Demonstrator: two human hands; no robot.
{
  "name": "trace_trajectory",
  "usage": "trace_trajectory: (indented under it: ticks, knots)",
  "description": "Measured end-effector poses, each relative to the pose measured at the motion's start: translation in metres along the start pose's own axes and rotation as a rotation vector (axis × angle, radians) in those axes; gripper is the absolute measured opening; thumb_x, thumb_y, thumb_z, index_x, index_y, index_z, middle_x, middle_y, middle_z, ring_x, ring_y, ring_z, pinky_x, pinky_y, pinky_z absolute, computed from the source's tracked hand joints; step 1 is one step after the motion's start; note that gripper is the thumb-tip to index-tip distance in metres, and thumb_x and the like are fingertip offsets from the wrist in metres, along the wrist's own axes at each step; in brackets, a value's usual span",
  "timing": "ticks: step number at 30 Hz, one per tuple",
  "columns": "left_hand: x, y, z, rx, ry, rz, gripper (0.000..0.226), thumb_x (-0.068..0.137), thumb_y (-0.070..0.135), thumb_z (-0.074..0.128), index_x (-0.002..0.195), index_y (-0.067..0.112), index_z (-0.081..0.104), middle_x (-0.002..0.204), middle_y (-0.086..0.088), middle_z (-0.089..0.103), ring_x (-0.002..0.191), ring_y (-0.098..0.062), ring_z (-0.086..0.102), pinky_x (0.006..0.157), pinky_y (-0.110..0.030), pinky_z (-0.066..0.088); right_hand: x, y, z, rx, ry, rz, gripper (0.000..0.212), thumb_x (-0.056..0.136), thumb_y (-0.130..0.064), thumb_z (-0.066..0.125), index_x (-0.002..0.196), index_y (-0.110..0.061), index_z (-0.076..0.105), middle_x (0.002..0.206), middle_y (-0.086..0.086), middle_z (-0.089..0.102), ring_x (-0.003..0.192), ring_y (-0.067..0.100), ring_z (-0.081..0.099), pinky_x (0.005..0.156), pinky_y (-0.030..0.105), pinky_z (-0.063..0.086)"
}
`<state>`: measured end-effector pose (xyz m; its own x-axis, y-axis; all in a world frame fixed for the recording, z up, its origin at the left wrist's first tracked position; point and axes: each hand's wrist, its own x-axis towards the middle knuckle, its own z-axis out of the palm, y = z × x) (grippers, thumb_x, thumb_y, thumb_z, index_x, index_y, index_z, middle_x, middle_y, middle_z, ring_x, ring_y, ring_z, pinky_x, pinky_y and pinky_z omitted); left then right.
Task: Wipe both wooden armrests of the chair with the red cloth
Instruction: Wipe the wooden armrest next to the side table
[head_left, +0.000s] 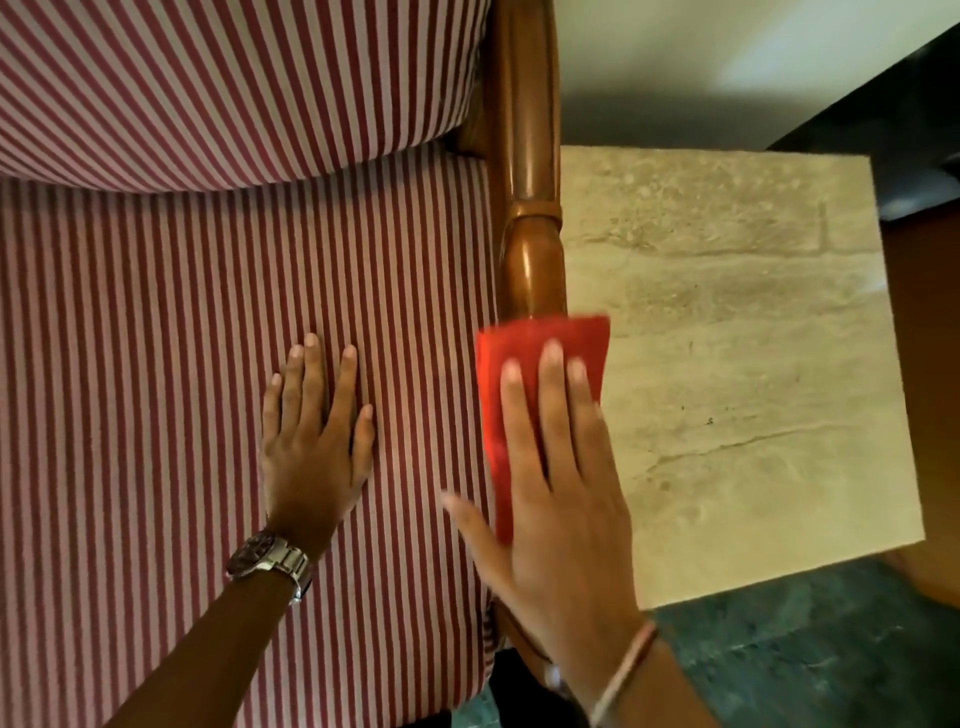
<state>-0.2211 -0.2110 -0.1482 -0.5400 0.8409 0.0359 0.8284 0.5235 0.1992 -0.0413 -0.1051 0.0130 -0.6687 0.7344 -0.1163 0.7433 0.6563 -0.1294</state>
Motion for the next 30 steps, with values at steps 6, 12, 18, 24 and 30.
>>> trace_trajectory:
  ticks: [6, 12, 18, 24, 30]
  knots:
    - [-0.003, 0.000, 0.002, 0.027, 0.015, 0.002, 0.060, 0.106, 0.041, 0.026, 0.161, 0.016, 0.018, 0.169, -0.018, 0.012, 0.158, -0.031, 0.012, 0.128, -0.048, 0.014, 0.111, -0.002, -0.005, 0.010, 0.123, -0.022, 0.081, 0.103, -0.061, 0.037, 0.164, -0.014, 0.014, 0.173, 0.014, 0.008, 0.161, 0.032, 0.006, 0.130, 0.053, 0.016]
    - [0.000, 0.006, -0.006, -0.012, -0.004, -0.025, 0.060, 0.106, 0.040, 0.027, 0.160, 0.014, 0.020, 0.168, -0.019, 0.014, 0.157, -0.033, 0.014, 0.128, -0.048, 0.014, 0.052, -0.003, 0.002, 0.062, 0.143, 0.030, 0.063, 0.110, -0.038, 0.029, 0.164, -0.013, 0.009, 0.174, 0.011, 0.005, 0.162, 0.025, 0.002, 0.132, 0.048, 0.014]
    - [-0.001, 0.006, -0.004, -0.002, 0.004, -0.020, 0.060, 0.106, 0.040, 0.027, 0.159, 0.013, 0.024, 0.167, -0.020, 0.017, 0.156, -0.034, 0.016, 0.127, -0.050, 0.019, 0.033, 0.001, 0.005, -0.004, 0.086, -0.031, 0.066, 0.107, -0.034, 0.035, 0.164, -0.015, 0.008, 0.174, 0.011, 0.004, 0.162, 0.026, 0.002, 0.132, 0.049, 0.012]
    - [-0.004, 0.004, -0.002, 0.009, -0.001, -0.024, 0.060, 0.106, 0.039, 0.027, 0.160, 0.016, 0.019, 0.169, -0.018, 0.013, 0.158, -0.031, 0.011, 0.128, -0.047, 0.014, 0.163, -0.003, -0.009, 0.041, 0.245, 0.062, 0.063, 0.106, -0.024, 0.034, 0.164, -0.011, 0.013, 0.173, 0.015, 0.011, 0.161, 0.030, 0.008, 0.131, 0.049, 0.016]
    - [-0.002, 0.004, 0.001, 0.010, 0.011, -0.023, 0.061, 0.105, 0.039, 0.029, 0.160, 0.016, 0.020, 0.169, -0.018, 0.013, 0.157, -0.031, 0.013, 0.128, -0.048, 0.014, -0.030, -0.002, 0.010, 0.020, 0.081, -0.027, 0.085, 0.093, -0.021, 0.058, 0.164, -0.015, 0.012, 0.174, 0.007, 0.004, 0.162, 0.026, 0.004, 0.132, 0.046, 0.010]
